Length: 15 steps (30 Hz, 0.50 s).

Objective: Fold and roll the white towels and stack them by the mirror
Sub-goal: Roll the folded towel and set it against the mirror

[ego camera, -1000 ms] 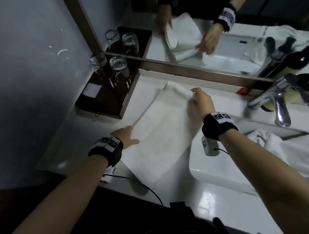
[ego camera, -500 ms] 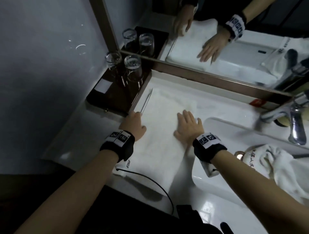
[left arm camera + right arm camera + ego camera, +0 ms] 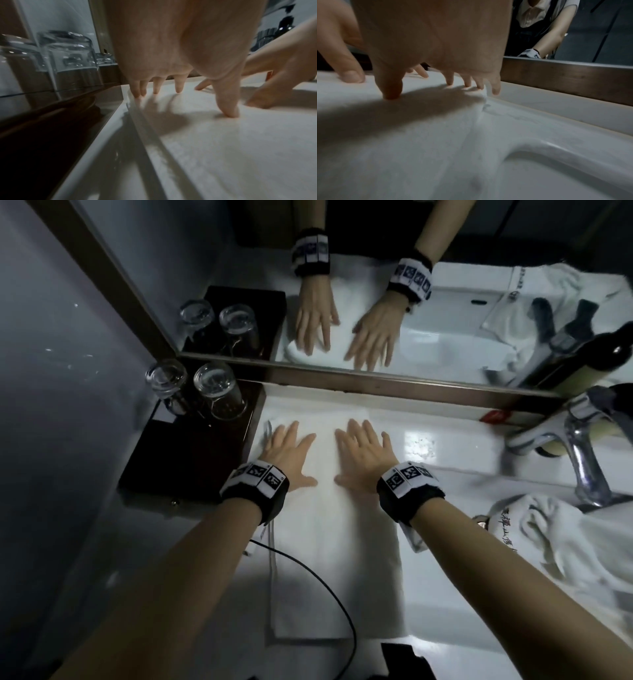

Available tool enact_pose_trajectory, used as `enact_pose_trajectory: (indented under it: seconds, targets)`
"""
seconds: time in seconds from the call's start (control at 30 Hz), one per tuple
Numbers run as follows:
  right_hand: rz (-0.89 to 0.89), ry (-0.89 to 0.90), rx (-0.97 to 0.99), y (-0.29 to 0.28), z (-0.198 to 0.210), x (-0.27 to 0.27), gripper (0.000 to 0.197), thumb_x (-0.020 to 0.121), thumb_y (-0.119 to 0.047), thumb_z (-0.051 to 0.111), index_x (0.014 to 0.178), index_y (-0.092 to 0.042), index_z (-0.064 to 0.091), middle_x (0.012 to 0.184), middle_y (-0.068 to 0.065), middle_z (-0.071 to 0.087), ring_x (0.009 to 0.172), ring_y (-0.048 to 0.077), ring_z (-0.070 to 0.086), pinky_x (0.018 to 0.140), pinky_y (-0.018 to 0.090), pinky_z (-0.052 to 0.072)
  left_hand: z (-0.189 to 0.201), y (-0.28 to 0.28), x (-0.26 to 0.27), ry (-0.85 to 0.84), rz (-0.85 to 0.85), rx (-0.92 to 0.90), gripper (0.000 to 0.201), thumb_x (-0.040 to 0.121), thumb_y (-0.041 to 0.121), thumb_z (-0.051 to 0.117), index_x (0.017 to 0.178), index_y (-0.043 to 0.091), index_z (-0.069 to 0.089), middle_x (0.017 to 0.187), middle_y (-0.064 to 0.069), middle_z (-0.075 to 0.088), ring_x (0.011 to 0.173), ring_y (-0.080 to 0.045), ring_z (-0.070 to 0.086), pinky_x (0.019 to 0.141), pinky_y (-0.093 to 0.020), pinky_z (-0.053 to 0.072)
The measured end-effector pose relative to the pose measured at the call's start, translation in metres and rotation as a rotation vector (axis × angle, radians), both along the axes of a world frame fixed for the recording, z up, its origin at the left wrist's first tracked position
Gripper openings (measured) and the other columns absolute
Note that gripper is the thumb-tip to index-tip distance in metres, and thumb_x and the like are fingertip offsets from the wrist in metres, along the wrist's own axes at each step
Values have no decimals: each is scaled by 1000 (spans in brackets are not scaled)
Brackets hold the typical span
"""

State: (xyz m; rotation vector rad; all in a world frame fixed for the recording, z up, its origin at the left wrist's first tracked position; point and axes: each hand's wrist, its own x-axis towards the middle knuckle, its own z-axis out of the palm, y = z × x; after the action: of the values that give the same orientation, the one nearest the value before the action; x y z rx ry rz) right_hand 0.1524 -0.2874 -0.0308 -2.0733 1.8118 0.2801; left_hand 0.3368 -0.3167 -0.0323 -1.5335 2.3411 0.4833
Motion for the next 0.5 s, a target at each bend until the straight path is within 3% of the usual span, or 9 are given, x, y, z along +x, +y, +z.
enact_pose_trajectory:
  seconds: [0.13,0.3,0.4,0.5]
  targets:
    - [-58,42,47,-8,-9,-10,106,74,-71,53,149,-21,-4,159,0,-12,146,27,-8,116,56,5,-12,-21,1,23,39,114,108,63,63,71,144,46,1,155,-6,-24,143,-33,-18,116,-50,3]
    - [-125,59,16,-7,-12,-8,108,72,-75,51,149,-21,-3,159,1,-12,146,31,-10,115,58,4,-11,-26,3,60,111,132,105,62,60,75,141,54,5,153,-10,-28,139,-37,-26,115,-54,3]
    - [-161,64,-24,4,-9,0,94,80,-63,53,148,-18,6,159,5,-8,145,33,-10,114,59,1,-6,-14,-1,-23,51,14,98,71,60,68,145,44,6,154,-14,-23,140,-38,-22,115,-53,-4]
    - [-60,35,-89,29,-7,9,64,93,-38,41,145,-12,15,158,7,-1,145,34,-6,114,58,5,0,5,-9,-85,-43,-202,79,80,47,64,145,33,22,157,-15,-8,142,-39,-13,114,-55,-6]
